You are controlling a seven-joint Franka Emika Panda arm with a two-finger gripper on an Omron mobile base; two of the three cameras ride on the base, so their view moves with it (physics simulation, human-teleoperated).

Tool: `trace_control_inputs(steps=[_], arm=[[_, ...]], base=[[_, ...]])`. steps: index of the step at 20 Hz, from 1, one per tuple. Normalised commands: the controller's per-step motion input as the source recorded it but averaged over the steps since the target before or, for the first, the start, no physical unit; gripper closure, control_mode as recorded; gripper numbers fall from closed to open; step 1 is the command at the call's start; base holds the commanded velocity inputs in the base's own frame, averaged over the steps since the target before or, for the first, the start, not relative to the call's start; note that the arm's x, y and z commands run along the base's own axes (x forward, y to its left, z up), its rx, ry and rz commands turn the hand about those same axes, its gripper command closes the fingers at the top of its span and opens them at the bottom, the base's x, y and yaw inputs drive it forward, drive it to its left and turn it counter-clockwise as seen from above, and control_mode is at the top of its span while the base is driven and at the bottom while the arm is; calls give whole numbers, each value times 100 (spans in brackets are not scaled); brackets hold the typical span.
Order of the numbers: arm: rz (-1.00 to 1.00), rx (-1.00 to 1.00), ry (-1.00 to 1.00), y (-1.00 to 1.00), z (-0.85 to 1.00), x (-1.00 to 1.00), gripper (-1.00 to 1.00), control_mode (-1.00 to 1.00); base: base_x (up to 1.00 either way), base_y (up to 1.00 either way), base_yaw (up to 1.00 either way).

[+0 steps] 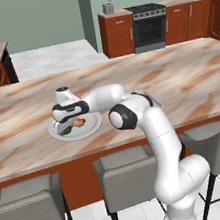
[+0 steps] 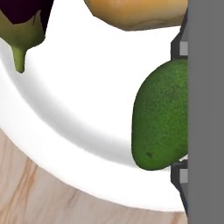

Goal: Place one cooked food and one vegetable from the large plate to each tupperware container.

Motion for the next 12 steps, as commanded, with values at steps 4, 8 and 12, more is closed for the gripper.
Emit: trace_control_inputs(steps=[4, 8, 12], arm=[[2, 1, 6, 0, -16, -64, 100, -100], [-11, 0, -8, -7, 31, -87, 100, -100], [-19, 0, -19, -46, 52, -73, 100, -100]], base=[[0, 0, 0], [0, 0, 0], [0, 0, 0]])
